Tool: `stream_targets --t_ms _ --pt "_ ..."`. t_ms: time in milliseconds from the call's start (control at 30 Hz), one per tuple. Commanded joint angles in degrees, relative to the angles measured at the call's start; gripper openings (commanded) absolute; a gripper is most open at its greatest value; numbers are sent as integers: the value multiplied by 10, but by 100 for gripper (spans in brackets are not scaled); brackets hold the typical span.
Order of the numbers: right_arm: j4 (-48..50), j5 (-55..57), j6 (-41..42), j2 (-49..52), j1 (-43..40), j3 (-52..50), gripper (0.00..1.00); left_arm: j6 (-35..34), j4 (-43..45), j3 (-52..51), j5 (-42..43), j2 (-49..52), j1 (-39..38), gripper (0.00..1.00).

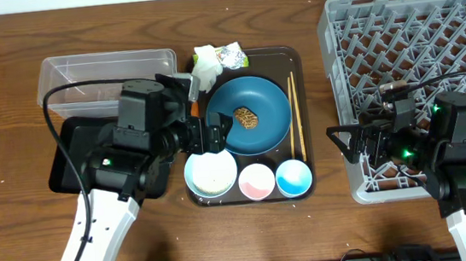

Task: Sort waste into correct bins and load items into the dishwasher rack
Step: 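Reach the left gripper to the pink cup and grasp it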

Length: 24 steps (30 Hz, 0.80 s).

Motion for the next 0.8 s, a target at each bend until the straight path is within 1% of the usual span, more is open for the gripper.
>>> stream_targets --t_ms 0,100,267,367,467,567,700,767 --pt "-2 15 17 0 19 10 99 11 -15 10 -75 1 -21 98" --pt "-3 18 28 3 19 10 98 12 -17 10 -101 14 -42 98" --pt "-14 31 29 16 19 10 96 11 -38 10 -99 42 -87 99" --pt "-39 60 33 27 19 10 94 6 -75 10 -99 66 -122 95" --pt "-58 81 35 39 19 10 92 4 -121 10 -98 82 -152 86" --pt "-67 83 35 49 19 10 91 2 -153 10 -98 89 -180 84" --pt "-67 83 35 61 19 10 89 -2 -153 10 -99 92 -217 83" --pt "-65 83 35 64 19 10 88 -2 -149 5 -99 94 -232 74"
